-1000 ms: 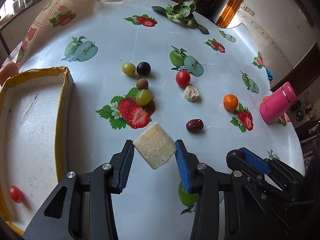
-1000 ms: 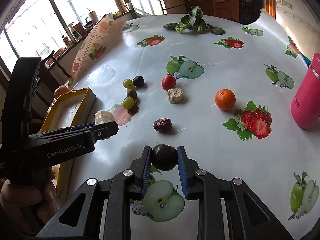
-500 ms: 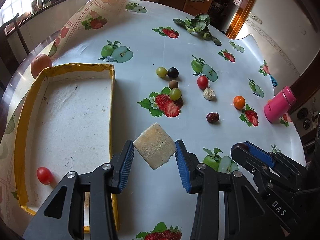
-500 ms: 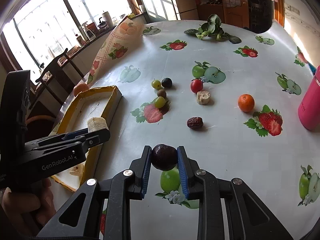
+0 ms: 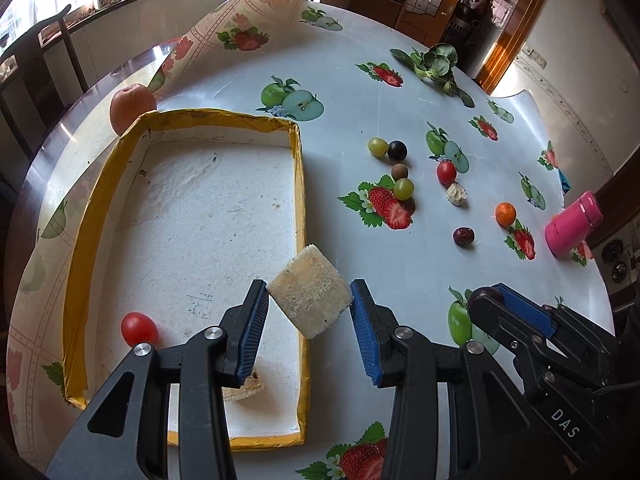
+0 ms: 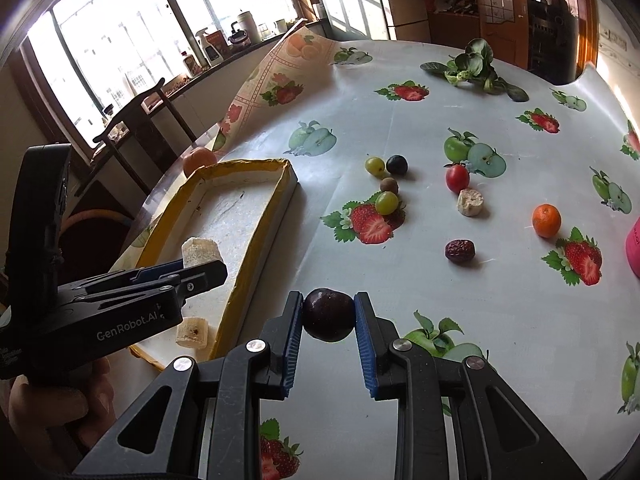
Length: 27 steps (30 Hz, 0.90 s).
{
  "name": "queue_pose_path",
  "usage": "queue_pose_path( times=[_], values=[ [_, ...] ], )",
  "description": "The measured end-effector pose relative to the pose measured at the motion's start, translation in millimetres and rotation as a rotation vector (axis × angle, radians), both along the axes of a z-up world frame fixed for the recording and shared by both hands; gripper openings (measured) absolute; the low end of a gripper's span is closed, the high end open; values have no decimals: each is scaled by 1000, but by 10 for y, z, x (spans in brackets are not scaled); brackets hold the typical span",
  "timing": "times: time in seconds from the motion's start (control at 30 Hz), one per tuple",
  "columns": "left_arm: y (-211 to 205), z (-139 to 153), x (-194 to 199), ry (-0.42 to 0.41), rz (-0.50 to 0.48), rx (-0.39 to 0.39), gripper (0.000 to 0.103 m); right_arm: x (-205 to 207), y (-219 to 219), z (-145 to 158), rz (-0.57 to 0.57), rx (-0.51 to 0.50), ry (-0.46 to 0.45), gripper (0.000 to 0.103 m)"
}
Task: Organize fruits
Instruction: 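Carry the white cube in the left gripper while the right gripper carries the plum to the tray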
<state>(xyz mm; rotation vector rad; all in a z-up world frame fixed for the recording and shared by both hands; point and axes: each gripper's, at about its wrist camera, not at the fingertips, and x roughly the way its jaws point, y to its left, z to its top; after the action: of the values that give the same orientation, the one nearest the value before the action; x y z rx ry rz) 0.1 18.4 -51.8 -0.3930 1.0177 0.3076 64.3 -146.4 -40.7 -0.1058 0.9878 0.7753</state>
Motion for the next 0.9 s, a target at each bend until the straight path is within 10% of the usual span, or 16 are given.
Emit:
queue_pose_path(
  times=[0.9],
  values=[
    [811, -166, -331, 26, 147, -18, 40, -378, 933, -60, 192, -1, 7, 26]
  ],
)
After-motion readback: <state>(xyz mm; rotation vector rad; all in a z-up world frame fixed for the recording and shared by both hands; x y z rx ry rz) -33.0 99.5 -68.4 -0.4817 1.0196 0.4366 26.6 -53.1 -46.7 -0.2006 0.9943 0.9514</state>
